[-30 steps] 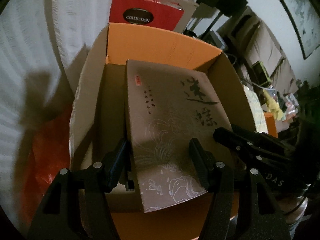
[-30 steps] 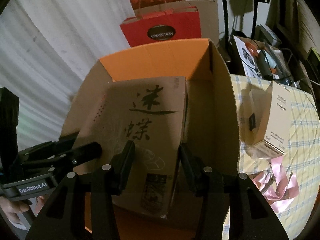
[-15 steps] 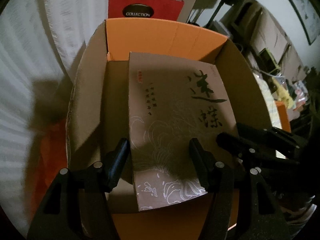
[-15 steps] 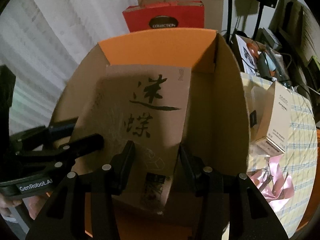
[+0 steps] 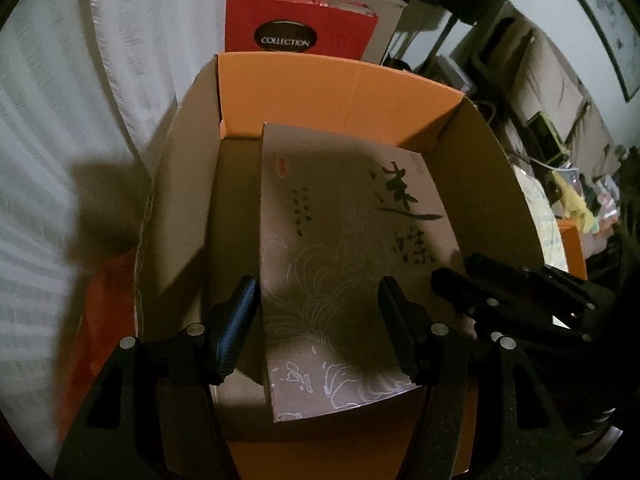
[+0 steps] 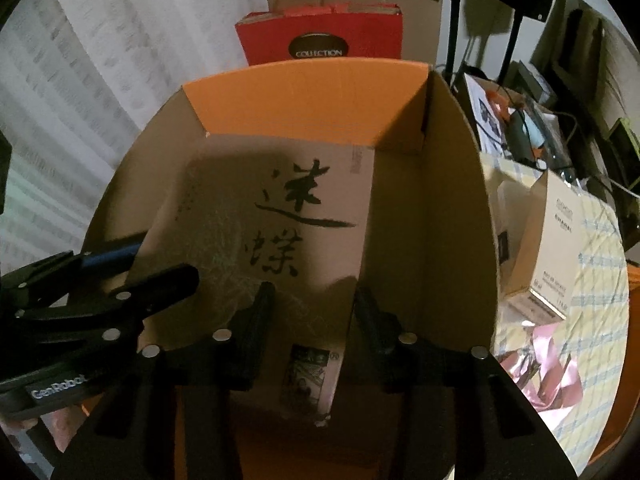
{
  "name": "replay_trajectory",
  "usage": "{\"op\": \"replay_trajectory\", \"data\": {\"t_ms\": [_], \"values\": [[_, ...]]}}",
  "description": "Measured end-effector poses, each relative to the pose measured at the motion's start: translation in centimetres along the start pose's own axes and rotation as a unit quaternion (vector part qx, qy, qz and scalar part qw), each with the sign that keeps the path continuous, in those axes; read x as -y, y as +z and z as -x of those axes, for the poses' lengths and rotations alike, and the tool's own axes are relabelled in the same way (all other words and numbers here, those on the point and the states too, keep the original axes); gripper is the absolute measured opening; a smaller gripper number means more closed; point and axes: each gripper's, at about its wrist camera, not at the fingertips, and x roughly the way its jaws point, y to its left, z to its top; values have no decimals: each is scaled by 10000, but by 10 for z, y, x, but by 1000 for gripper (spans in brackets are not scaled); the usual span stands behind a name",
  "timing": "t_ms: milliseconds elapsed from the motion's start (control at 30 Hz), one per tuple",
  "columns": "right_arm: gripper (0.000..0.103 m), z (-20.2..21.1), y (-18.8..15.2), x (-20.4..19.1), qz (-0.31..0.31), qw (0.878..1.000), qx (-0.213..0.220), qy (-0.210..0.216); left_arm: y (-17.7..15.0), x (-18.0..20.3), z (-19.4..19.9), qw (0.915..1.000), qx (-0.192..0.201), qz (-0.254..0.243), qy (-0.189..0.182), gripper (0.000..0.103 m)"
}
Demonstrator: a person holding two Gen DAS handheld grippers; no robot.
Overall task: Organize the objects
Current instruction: 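Lower the brown box with both grippers into the orange cardboard box, then open both grippers and withdraw them from the cardboard box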
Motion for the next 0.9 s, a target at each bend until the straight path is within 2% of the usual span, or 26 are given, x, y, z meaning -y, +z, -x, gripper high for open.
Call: {"op": "replay_trajectory", "data": {"t_ms": [33,200,267,400,467,533,567,700,900], "values": [[29,-2,1,-1,0,9999,-64,113,0,1,-1,10000,-31,-28,34,58],[29,-2,2,-5,129,9998,-83,90,-5,0,-1,9999,-85,-34,93,57],[29,4,1,-2,83,9999,-7,149,-6,1,3,10000,-33,-15,44,57],[29,22,0,4,116,9997,179,141,-16,7,6,9992,-59,-252,315,56],[30,33,-1,7,167,9994,281,116,-23,9,5,9989,-79,-330,317,56],[32,44,-2,7,221,9990,381,56,-27,9,2,9983,-145,-366,435,48],[33,51,-3,8,254,9987,439,47,-28,10,1,9980,-115,-404,479,48],[36,71,-4,19,235,9978,620,-94,-29,8,10,9992,-41,-255,292,46],[42,90,-6,51,-9,9972,695,-261,-23,27,35,9994,268,-216,-83,67]]}}
